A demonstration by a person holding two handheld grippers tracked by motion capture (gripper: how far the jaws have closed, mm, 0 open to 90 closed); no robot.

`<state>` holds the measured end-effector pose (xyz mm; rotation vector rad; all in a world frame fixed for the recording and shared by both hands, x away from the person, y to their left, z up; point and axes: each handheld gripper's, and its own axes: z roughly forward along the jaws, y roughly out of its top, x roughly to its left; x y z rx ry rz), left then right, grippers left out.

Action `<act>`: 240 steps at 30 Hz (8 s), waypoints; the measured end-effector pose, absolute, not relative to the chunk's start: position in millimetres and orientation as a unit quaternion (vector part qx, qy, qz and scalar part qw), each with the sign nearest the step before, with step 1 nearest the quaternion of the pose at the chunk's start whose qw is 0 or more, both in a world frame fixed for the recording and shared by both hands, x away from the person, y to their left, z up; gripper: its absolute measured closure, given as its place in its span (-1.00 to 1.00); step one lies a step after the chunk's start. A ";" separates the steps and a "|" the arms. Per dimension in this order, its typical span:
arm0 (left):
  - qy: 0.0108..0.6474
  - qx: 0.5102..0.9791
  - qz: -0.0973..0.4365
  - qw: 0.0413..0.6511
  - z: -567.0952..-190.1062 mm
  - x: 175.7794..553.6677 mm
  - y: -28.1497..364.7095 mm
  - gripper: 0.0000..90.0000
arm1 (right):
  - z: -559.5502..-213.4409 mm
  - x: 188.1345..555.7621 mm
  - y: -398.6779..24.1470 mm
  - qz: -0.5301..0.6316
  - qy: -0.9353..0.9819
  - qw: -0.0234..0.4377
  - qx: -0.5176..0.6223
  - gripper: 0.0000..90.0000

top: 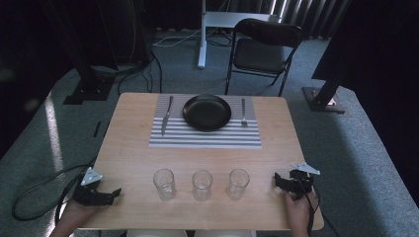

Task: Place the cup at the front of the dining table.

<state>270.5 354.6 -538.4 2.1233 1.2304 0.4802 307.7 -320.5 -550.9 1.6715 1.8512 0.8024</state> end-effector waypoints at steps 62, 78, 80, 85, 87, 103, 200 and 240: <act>0.310 0.835 0.166 0.423 -432.3 274.6 268.3 -0.91 | -550.9 307.7 -320.5 0.296 0.683 0.258 0.617 -0.74; 0.273 0.842 0.149 0.441 -423.0 279.1 239.8 -0.91 | -550.9 307.7 -320.5 0.296 0.683 0.258 0.617 -0.74; 0.268 0.844 0.146 0.441 -423.0 278.9 235.2 -0.91 | -550.9 307.7 -320.5 0.296 0.682 0.257 0.617 -0.74; 0.256 0.848 0.139 0.443 -422.3 280.7 224.7 -0.91 | -550.9 307.7 -320.5 0.296 0.683 0.258 0.617 -0.74; 0.254 0.849 0.136 0.444 -422.7 281.3 221.8 -0.91 | -550.9 307.7 -320.5 0.296 0.682 0.258 0.617 -0.74; 0.229 0.857 0.118 0.446 -422.2 286.5 195.6 -0.90 | -550.9 307.7 -320.5 0.296 0.682 0.258 0.617 -0.74; 0.119 0.933 0.058 0.335 -424.7 304.1 -6.3 -0.88 | -550.9 307.6 -320.5 0.296 0.682 0.258 0.617 -0.73; 0.151 0.964 0.053 0.210 -440.2 319.8 -64.3 -0.74 | -550.9 307.6 -320.5 0.296 0.682 0.258 0.617 -0.73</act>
